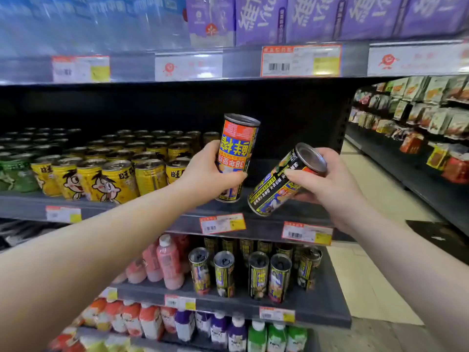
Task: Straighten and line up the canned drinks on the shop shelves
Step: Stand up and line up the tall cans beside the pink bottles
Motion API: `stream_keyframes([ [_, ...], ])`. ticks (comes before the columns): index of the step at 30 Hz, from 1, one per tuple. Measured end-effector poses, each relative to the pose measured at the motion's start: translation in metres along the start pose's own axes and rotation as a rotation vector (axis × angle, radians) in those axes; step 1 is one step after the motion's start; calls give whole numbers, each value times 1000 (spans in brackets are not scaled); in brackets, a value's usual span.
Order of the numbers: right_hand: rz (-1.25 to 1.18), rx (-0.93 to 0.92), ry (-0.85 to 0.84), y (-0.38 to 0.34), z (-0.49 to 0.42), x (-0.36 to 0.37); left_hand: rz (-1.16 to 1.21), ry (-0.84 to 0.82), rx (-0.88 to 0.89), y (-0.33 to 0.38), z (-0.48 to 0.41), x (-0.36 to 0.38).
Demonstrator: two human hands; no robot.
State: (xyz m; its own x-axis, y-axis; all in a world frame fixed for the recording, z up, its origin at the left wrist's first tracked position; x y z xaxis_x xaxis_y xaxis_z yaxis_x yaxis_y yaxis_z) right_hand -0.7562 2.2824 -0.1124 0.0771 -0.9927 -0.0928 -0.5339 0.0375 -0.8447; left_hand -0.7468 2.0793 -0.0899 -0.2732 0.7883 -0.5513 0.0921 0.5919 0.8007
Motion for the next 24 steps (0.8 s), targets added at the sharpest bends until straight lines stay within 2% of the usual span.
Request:
stream_keyframes([
  [5, 52, 98, -67, -13, 75, 8, 155, -119, -33, -31, 77, 18],
  [13, 379, 281, -76, 36, 159, -14, 144, -294, -210, -113, 154, 90],
  [18, 382, 384, -81, 81, 179, -30, 172, -316, -346, -148, 172, 125],
  [24, 423, 512, 16, 155, 182, -60, 202, -284, -465, -179, 169, 170],
])
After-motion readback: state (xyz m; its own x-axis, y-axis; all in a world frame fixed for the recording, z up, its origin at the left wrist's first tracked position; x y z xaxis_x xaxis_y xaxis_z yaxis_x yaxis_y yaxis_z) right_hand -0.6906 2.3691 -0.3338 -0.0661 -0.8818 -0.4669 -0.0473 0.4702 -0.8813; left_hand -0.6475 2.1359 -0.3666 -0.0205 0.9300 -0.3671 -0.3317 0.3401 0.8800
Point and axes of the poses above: each hand's wrist, its own z-axis away from the middle knuckle, its own x-axis out of the palm, y = z × x, the point moved 8 cm from there along -z, towards the middle knuckle, and after that the axes turned 11 degrees about -x, right-handed, at the moved point
